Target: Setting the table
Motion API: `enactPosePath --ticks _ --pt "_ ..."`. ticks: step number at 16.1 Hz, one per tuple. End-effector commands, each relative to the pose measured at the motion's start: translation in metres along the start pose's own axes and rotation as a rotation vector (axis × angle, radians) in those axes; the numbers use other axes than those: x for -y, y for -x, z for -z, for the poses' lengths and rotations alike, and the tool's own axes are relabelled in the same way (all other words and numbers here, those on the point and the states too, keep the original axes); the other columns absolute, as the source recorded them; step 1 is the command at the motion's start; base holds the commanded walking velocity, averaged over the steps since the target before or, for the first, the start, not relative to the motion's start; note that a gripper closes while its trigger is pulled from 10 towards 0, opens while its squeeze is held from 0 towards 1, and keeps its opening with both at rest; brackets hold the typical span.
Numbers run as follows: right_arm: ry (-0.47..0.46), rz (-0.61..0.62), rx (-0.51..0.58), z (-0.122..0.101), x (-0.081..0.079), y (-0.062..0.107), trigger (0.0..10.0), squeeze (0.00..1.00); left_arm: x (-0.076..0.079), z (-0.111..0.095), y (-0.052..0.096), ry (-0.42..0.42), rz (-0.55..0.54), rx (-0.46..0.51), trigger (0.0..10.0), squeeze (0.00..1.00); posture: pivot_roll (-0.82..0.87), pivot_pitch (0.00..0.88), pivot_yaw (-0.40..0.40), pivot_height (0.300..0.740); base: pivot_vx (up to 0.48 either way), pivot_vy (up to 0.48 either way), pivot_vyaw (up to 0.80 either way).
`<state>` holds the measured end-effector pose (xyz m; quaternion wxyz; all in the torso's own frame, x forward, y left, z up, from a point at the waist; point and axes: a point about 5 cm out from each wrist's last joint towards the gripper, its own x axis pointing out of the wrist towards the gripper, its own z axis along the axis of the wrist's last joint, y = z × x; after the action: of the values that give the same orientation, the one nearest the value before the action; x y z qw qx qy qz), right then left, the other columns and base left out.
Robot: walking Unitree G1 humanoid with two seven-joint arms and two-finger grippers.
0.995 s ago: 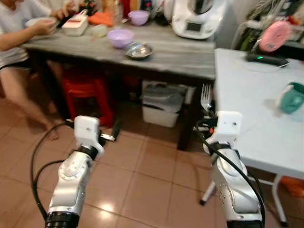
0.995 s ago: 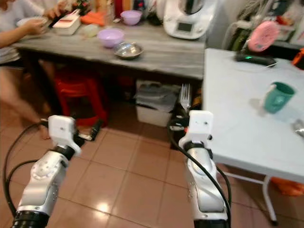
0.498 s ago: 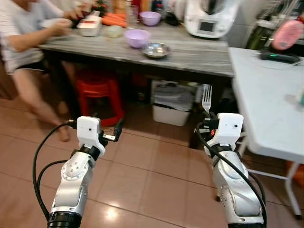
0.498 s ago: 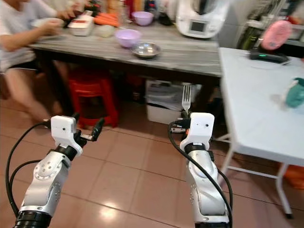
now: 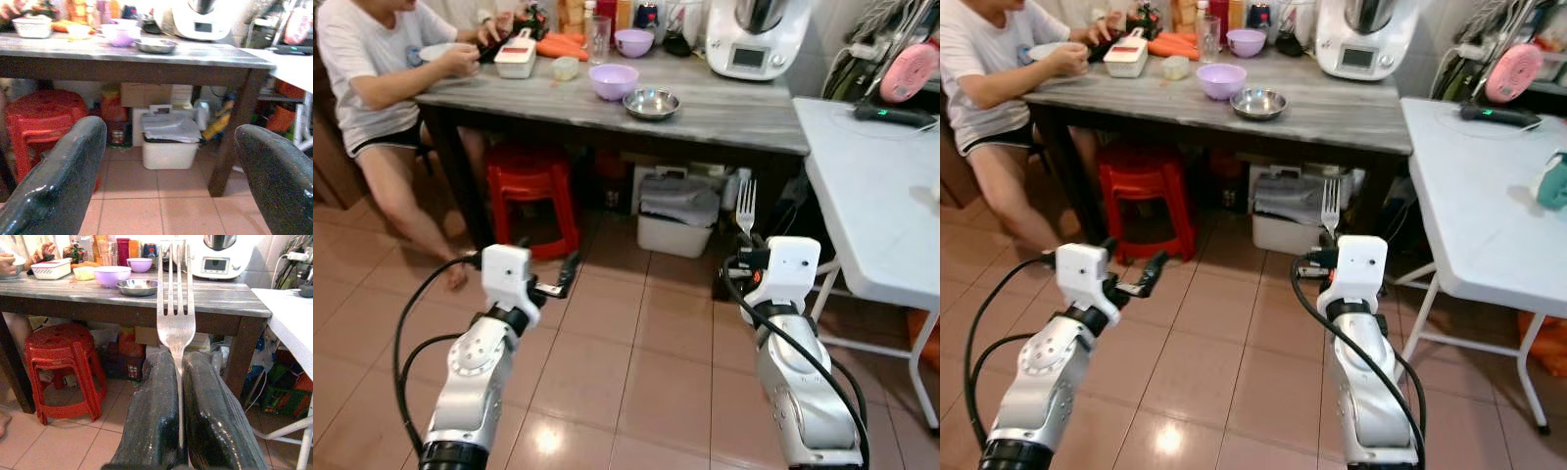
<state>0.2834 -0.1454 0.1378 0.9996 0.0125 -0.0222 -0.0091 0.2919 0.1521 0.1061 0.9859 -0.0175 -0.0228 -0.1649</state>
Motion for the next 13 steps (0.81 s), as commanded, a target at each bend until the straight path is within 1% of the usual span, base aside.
enactPosePath --ticks 1,13 --pt "0.007 0.010 0.040 -0.0085 0.0033 -0.0007 10.0 0.00 0.0020 -0.0045 -0.0013 -0.002 0.014 0.016 10.0 0.00 -0.02 0.043 -0.027 0.740 0.349 0.000 0.00" --pt "0.016 0.004 0.051 -0.0093 0.0014 -0.0006 10.0 0.00 0.0052 -0.0039 -0.0025 0.010 0.039 0.015 10.0 0.00 -0.02 0.043 -0.024 0.740 0.375 0.000 0.00"
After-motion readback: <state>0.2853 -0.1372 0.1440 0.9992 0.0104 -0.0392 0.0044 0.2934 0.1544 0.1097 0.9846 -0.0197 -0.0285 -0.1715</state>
